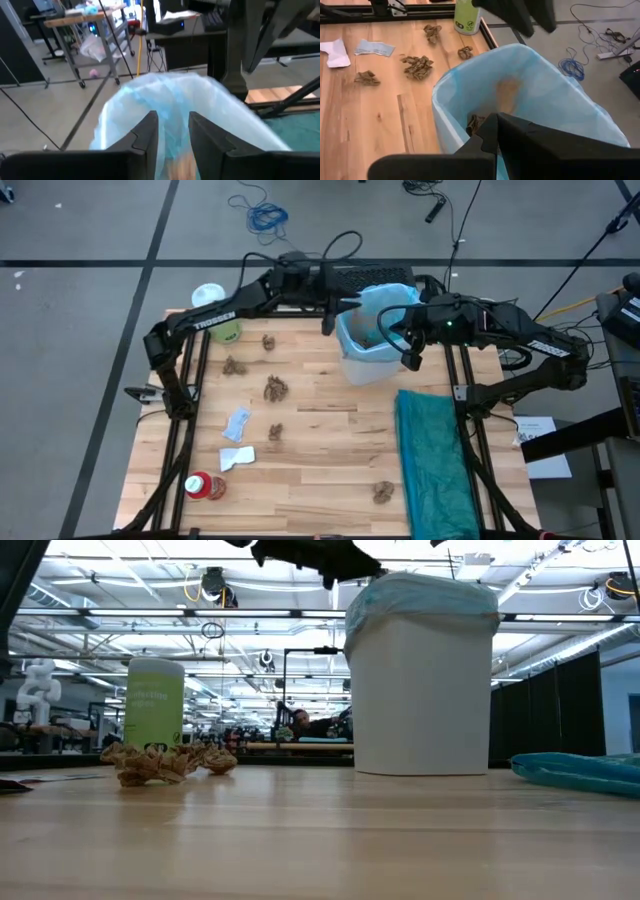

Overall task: Place trash/remove bag and relplace
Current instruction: Put the brown paper trash into the trash bin

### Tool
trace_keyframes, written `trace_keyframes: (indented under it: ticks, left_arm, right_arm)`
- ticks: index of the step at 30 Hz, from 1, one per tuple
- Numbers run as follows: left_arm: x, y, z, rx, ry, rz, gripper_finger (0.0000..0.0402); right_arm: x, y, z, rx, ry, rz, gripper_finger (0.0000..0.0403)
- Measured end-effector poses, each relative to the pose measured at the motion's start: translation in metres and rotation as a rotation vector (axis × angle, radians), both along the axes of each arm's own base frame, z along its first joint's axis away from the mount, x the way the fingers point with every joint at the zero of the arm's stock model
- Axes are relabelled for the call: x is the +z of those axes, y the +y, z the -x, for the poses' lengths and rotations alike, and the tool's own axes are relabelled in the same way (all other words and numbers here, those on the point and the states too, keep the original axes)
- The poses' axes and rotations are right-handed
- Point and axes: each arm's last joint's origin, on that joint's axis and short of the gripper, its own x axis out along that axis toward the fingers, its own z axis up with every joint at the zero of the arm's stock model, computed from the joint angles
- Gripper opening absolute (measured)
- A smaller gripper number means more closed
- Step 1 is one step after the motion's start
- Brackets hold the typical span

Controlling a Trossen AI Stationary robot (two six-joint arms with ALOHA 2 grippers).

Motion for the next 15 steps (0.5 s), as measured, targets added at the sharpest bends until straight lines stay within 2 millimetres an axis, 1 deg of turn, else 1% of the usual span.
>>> trace_keyframes:
  ticks: [2,4,6,7,9,12,13,15]
  left_arm:
    - [0.008,-0.001,0.001,-0.001,-0.016,-0.009,0.0116]
    - [0.016,-0.002,0.005,0.003,0.008,-0.01,0.0117]
    - [0.022,-0.003,0.012,0.039,0.1,-0.028,0.0113]
    - [0.024,-0.003,0.019,0.086,0.169,-0.036,0.0107]
    - [0.027,-0.006,0.032,0.201,0.304,-0.079,0.0086]
    - [0.028,-0.008,0.056,0.37,0.483,-0.122,0.0038]
    - [0.027,-0.008,0.064,0.408,0.535,-0.125,0.0021]
    - [0.024,-0.007,0.077,0.469,0.631,-0.095,0.0007]
  right_arm:
    - [0.0,0.0,0.0,0.0,0.0,0.0,0.0]
    - [0.0,0.0,0.0,0.0,0.0,0.0,0.0]
    - [0.0,0.0,0.0,0.0,0.001,-0.001,0.0]
    - [0.0,0.0,0.001,0.0,0.004,-0.001,0.0]
    - [-0.001,0.0,0.001,0.0,0.015,-0.003,0.0]
    - [-0.002,0.0,0.002,0.006,0.032,0.003,0.0]
    - [-0.002,0.0,0.002,0.009,0.034,0.007,0.0]
    - [-0.002,0.0,0.002,0.011,0.035,0.009,0.0]
